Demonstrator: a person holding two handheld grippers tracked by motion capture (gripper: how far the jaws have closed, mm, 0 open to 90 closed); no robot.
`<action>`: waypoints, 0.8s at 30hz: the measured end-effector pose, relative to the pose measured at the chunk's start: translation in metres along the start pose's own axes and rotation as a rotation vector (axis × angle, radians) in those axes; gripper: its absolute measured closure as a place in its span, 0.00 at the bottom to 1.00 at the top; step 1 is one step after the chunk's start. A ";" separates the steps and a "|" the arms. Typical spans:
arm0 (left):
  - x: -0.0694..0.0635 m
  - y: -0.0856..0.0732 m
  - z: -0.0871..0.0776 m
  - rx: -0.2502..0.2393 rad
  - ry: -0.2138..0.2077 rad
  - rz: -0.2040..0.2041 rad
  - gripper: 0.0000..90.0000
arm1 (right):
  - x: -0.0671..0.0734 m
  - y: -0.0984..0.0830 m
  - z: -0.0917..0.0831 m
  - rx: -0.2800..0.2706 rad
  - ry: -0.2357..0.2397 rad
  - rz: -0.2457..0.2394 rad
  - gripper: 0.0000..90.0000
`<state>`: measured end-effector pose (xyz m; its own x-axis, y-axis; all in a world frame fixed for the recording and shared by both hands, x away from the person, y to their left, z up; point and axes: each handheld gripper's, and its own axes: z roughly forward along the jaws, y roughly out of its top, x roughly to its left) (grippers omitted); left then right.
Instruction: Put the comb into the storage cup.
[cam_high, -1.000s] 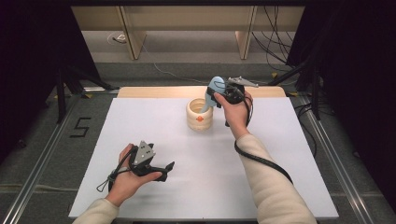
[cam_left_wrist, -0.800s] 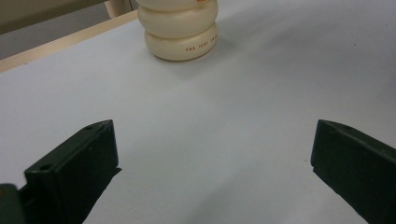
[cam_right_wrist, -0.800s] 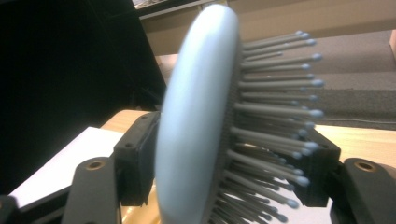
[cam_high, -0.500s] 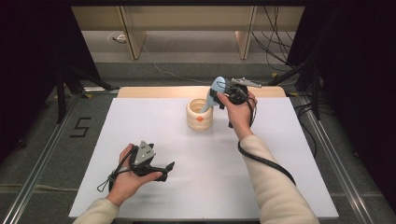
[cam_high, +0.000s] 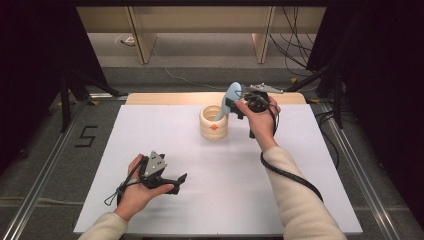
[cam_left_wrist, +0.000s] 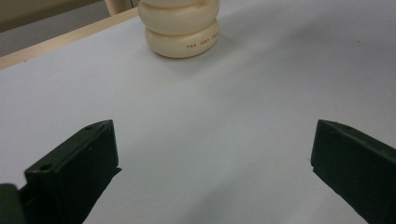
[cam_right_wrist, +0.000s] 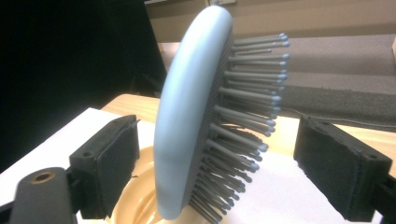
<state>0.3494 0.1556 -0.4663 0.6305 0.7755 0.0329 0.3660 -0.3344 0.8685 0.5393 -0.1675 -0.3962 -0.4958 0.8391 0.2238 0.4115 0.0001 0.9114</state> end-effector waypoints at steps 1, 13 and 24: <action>0.000 0.000 0.000 0.000 0.001 0.000 0.00 | 0.000 0.000 -0.001 0.003 0.005 0.001 0.15; 0.002 -0.001 0.001 0.002 -0.003 -0.014 0.00 | 0.000 0.001 -0.013 0.040 0.047 -0.038 0.06; 0.004 -0.001 0.001 -0.005 0.007 -0.027 0.00 | 0.000 -0.004 -0.028 0.057 0.072 -0.091 0.01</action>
<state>0.3521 0.1587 -0.4673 0.6157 0.7879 0.0132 0.3792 -0.3109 0.8715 0.5161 -0.1829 -0.3896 -0.5856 0.7932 0.1673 0.4040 0.1066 0.9086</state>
